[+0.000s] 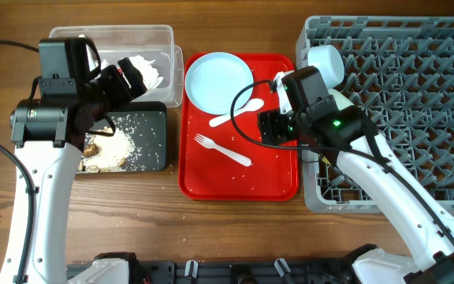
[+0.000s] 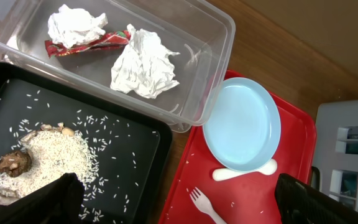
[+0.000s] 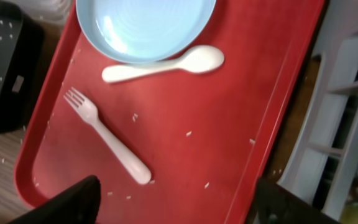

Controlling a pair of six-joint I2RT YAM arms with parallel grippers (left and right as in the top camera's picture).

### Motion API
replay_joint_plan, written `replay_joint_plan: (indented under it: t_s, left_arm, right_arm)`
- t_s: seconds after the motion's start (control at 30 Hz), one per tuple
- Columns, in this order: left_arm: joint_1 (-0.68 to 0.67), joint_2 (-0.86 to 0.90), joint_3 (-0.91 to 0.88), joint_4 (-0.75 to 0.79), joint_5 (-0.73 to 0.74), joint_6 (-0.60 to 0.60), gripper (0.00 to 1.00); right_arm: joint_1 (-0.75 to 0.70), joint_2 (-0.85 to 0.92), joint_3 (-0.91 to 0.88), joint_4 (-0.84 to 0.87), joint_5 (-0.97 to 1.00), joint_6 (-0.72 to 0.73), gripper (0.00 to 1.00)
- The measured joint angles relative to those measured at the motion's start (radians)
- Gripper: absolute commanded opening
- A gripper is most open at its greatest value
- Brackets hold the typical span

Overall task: Sort waste into correct bins and load items into the dishwasher rack
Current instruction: 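Move the right gripper back to the red tray and grasp the light-blue plate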

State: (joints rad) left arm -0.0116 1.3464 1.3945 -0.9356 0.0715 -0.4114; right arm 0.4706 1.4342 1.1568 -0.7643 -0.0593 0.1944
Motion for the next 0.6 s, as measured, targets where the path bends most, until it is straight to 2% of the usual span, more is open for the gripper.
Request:
replay_joint_plan:
  t_s: [0.1, 0.17, 0.27, 0.37, 0.43, 0.5, 0.6]
  left_arm:
    - [0.000, 0.000, 0.000, 0.000, 0.000, 0.000, 1.00]
    - [0.000, 0.000, 0.000, 0.000, 0.000, 0.000, 1.00]
    - [0.000, 0.000, 0.000, 0.000, 0.000, 0.000, 1.00]
    - [0.000, 0.000, 0.000, 0.000, 0.000, 0.000, 1.00]
    - [0.000, 0.000, 0.000, -0.001, 0.000, 0.000, 1.00]
    - [0.000, 0.000, 0.000, 0.001, 0.000, 0.000, 1.00]
    - [0.000, 0.000, 0.000, 0.000, 0.000, 0.000, 1.00]
  right_arm:
    - [0.010, 0.000, 0.000, -0.014, -0.042, -0.006, 0.76]
    - [0.066, 0.015, 0.000, -0.002, -0.061, -0.016, 0.76]
    - [0.137, 0.117, 0.000, 0.058, -0.079, -0.045, 0.74]
    - [0.148, 0.237, -0.001, 0.176, -0.096, -0.048, 0.65]
    - [0.148, 0.254, -0.004, 0.277, -0.063, 0.052, 0.59]
    - [0.145, 0.255, -0.003, 0.371, 0.051, 0.224, 0.52]
    - [0.111, 0.274, -0.001, 0.467, 0.141, 0.343, 0.52]
